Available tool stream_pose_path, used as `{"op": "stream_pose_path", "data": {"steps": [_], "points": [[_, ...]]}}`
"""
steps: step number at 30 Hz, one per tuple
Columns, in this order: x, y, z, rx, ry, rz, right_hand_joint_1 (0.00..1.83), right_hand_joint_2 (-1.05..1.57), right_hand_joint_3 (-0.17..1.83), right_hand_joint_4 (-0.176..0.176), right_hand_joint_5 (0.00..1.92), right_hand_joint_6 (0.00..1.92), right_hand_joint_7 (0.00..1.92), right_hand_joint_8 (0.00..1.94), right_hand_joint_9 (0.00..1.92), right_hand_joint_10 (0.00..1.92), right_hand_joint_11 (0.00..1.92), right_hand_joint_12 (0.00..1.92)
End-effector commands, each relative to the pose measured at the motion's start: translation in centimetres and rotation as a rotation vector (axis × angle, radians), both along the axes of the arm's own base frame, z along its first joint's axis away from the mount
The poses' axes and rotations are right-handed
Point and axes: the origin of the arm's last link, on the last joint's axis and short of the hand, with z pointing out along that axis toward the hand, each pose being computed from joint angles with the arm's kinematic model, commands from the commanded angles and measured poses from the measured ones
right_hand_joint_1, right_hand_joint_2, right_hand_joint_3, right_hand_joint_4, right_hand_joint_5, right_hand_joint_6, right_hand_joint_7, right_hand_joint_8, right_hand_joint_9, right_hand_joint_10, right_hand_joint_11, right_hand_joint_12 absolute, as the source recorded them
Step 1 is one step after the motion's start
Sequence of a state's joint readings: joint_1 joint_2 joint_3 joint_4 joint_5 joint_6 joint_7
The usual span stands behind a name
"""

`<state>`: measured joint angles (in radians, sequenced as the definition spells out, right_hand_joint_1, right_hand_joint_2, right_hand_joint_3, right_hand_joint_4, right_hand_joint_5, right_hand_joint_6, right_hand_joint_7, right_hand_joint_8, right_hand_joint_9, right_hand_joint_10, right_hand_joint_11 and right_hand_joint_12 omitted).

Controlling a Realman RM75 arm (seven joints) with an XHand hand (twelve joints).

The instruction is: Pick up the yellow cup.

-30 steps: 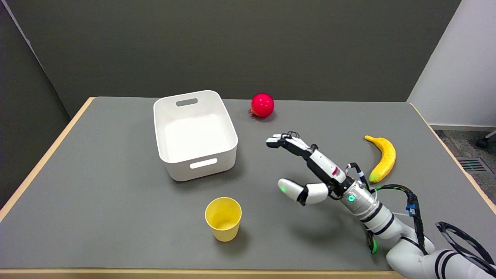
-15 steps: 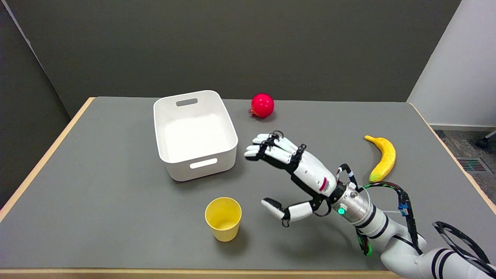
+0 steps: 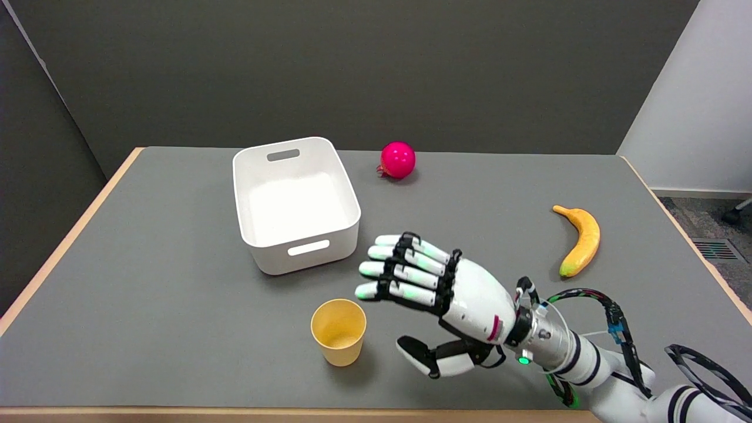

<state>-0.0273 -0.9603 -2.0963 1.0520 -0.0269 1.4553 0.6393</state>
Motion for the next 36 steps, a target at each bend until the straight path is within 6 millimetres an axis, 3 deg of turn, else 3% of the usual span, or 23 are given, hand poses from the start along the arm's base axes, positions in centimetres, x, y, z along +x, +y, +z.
{"op": "stream_pose_path", "data": {"steps": [1, 13, 17, 28, 36], "points": [[-1.3, 2.1, -1.4, 0.031, 0.146, 0.066, 0.96, 0.68, 1.03, 0.014, 0.28, 0.62, 0.23, 0.38, 0.03, 0.51, 0.00, 0.53], [-2.3, -2.8, -1.3, -0.124, 0.285, -0.026, 0.95, 0.66, 1.04, 0.018, 0.24, 0.54, 0.21, 0.36, 0.03, 0.51, 0.00, 0.55], [-2.5, -4.2, -2.1, -0.111, 0.277, -0.078, 0.94, 0.66, 1.03, 0.019, 0.24, 0.52, 0.21, 0.35, 0.03, 0.51, 0.00, 0.55], [-2.3, -4.4, -2.1, -0.104, 0.252, -0.089, 0.96, 0.67, 0.98, 0.015, 0.25, 0.46, 0.23, 0.29, 0.02, 0.47, 0.00, 0.55], [-2.3, -4.2, -2.6, -0.095, 0.241, -0.095, 0.94, 0.66, 1.02, 0.011, 0.27, 0.57, 0.20, 0.36, 0.02, 0.49, 0.00, 0.52]]}}
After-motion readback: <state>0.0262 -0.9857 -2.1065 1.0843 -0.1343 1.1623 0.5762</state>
